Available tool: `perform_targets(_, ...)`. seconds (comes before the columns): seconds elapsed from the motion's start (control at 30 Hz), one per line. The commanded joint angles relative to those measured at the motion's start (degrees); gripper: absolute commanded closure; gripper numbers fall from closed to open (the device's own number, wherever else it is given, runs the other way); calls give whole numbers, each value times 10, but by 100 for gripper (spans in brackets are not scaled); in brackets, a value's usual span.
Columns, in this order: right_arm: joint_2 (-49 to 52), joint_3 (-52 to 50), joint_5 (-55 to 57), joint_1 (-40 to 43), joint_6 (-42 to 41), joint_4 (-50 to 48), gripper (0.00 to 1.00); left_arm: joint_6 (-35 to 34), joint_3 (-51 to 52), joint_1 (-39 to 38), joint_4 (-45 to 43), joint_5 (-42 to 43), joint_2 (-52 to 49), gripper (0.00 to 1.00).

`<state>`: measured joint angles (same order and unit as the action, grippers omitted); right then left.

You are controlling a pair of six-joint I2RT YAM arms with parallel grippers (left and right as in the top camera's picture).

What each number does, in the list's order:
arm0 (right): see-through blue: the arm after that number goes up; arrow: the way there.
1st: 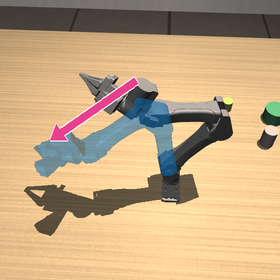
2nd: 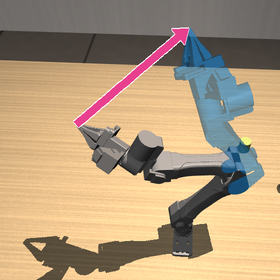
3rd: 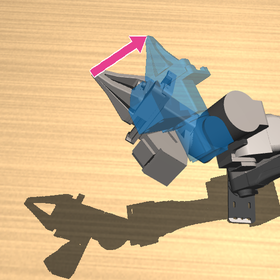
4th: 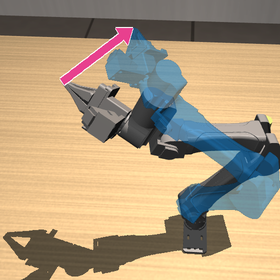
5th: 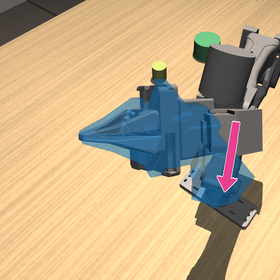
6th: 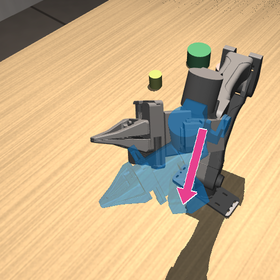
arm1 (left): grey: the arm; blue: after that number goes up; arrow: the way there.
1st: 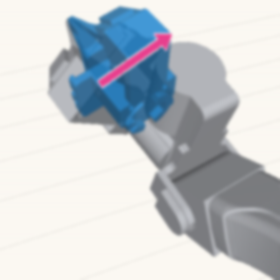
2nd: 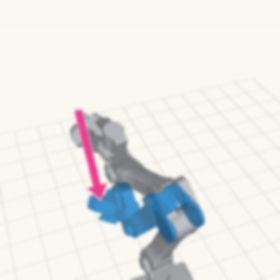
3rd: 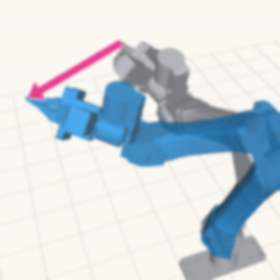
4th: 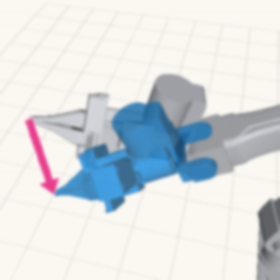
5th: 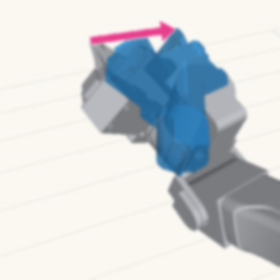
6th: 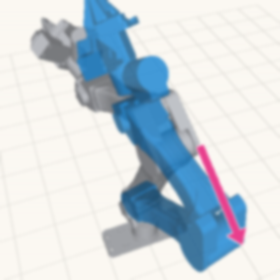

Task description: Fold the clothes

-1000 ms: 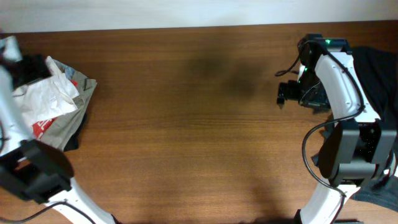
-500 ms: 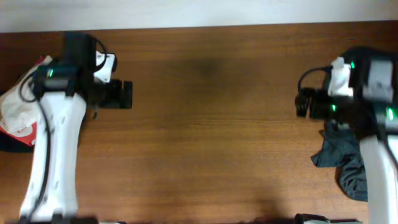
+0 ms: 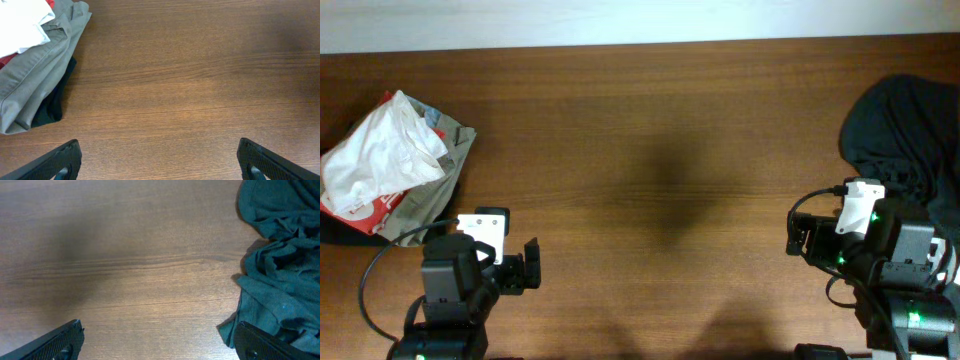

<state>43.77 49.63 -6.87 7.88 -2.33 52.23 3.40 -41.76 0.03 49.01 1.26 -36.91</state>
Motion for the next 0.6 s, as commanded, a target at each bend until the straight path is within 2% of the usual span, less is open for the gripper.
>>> perform_targets(0.0, -5, -4, 28, -11, 4, 14, 1, -1, 3, 1, 1, 0, 1, 1)
perform_targets(0.07, -68, -8, 40, -16, 4, 17, 1, -1, 3, 1, 1, 0, 1, 1)
perform_targets(0.13, -122, -43, 50, -38, 10, -51, 1, -1, 3, 1, 1, 0, 1, 1)
perform_targets(0.17, -180, -108, 50, -65, 32, -136, 1, -1, 3, 1, 1, 0, 1, 1)
perform_targets(0.27, -313, -307, 19, -98, 32, -365, 1, -1, 3, 1, 1, 0, 1, 1)
perform_targets(0.37, -393, -420, 13, -99, 44, -501, 1, -2, 3, 1, 1, 0, 1, 1)
perform_targets(0.43, -437, -458, 18, -99, 56, -523, 1, -2, 3, 1, 1, 0, 1, 1)
perform_targets(0.5, -436, -489, 31, -103, 56, -548, 1, -2, 3, 1, 1, 0, 1, 1)
perform_targets(0.57, -436, -493, 33, -106, 56, -480, 1, -1, 3, 1, 1, 0, 1, 1)
